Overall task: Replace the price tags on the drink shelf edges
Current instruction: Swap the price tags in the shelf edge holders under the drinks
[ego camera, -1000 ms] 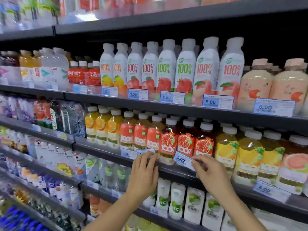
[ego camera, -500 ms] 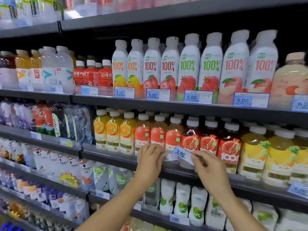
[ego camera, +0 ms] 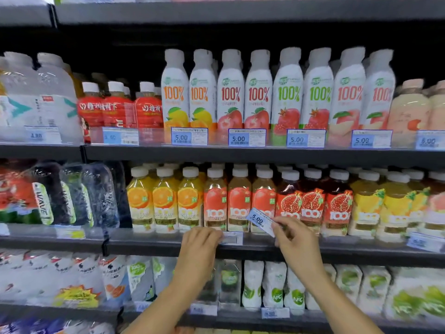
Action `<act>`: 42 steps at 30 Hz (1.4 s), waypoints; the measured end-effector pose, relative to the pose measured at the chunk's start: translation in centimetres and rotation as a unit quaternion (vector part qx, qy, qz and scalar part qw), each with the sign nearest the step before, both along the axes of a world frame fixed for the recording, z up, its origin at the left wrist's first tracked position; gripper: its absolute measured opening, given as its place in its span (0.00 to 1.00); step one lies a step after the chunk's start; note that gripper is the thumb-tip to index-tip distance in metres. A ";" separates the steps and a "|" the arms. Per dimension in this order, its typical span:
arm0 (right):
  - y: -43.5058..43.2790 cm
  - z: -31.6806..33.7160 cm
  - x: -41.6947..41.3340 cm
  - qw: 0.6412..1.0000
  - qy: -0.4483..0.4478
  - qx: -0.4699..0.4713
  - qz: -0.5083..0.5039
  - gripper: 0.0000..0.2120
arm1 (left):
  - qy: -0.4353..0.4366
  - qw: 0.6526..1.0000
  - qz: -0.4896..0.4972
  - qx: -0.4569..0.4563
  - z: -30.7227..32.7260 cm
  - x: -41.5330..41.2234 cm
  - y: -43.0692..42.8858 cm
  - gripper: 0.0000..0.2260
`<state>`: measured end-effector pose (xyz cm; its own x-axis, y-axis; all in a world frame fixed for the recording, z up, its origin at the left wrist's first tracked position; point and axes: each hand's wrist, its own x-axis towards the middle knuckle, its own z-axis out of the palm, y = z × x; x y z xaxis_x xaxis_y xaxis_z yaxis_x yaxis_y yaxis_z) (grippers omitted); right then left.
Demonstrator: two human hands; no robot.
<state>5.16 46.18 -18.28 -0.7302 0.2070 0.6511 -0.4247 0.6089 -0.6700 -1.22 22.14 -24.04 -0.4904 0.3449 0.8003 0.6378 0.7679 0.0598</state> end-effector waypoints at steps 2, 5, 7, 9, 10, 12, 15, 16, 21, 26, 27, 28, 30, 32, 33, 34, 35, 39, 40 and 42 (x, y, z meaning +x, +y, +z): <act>-0.2 0.1 -0.1 1.000 -0.002 0.000 -0.011 0.08 | -0.019 0.999 0.000 -0.032 0.0 -0.5 -0.1 0.24; -0.3 0.2 -0.3 1.000 -0.004 0.010 -0.019 0.08 | -0.017 0.999 -0.002 -0.034 0.1 -0.8 0.1 0.26; -0.5 0.2 -0.2 1.000 0.001 0.013 -0.016 0.09 | -0.006 1.000 -0.004 -0.023 0.2 -0.7 0.3 0.25; -0.6 0.1 -0.3 1.000 0.000 0.012 -0.011 0.10 | -0.002 1.000 -0.003 0.000 0.4 -0.5 0.5 0.23; -0.7 0.1 -0.3 1.000 -0.001 0.014 -0.010 0.10 | -0.002 1.000 -0.002 0.012 0.5 -0.4 0.7 0.22; -0.7 0.0 -0.5 1.000 -0.005 0.016 -0.009 0.09 | -0.003 1.000 -0.001 0.025 0.7 -0.4 0.9 0.19; -0.5 0.0 -0.7 1.000 -0.005 0.015 -0.006 0.08 | -0.003 0.999 -0.011 0.051 0.9 -0.3 1.1 0.14; -0.4 0.1 -0.8 1.000 -0.005 0.015 -0.004 0.08 | 0.001 0.998 -0.013 0.059 1.1 -0.2 1.2 0.12; 0.0 0.2 -1.0 1.000 -0.005 0.009 0.010 0.08 | 0.018 0.998 -0.005 0.052 1.0 0.1 1.2 0.11; -0.2 0.6 -1.0 0.999 -0.001 0.007 0.032 0.08 | 0.012 0.999 0.021 0.039 1.5 0.3 1.5 0.05; -0.3 0.8 -1.0 0.999 0.000 0.005 0.037 0.08 | 0.010 0.999 0.028 0.041 1.7 0.4 1.5 0.04; -0.3 0.9 -1.1 0.999 0.003 0.004 0.039 0.09 | 0.004 0.998 0.032 0.055 2.0 0.5 1.6 0.03; -0.3 1.3 -1.1 0.999 0.008 0.003 0.042 0.11 | -0.016 0.993 0.033 0.109 2.9 1.0 1.6 0.03; -0.2 1.5 -1.1 0.999 0.009 -0.002 0.047 0.13 | -0.029 0.990 0.005 0.135 3.4 1.6 1.5 0.04; -0.3 1.6 -1.2 0.999 0.007 -0.004 0.049 0.13 | -0.023 0.993 -0.022 0.116 3.2 1.9 1.4 0.04; -0.3 1.5 -1.2 0.999 0.007 -0.004 0.050 0.12 | -0.012 0.995 -0.050 0.080 2.8 2.1 1.4 0.04; -0.4 1.4 -1.3 0.999 0.008 -0.001 0.050 0.10 | -0.003 0.997 -0.070 0.038 2.2 2.3 1.4 0.04; -0.9 0.7 -1.6 0.999 0.022 0.031 0.038 0.06 | 0.007 0.997 -0.041 -0.067 -0.3 2.2 1.4 0.08; -1.0 0.6 -1.6 0.998 0.023 0.036 0.037 0.06 | 0.008 0.996 -0.031 -0.081 -0.7 2.1 1.4 0.12; -1.3 0.3 -1.8 0.998 0.020 0.034 0.039 0.05 | 0.013 0.995 -0.016 -0.101 -1.1 2.2 1.3 0.15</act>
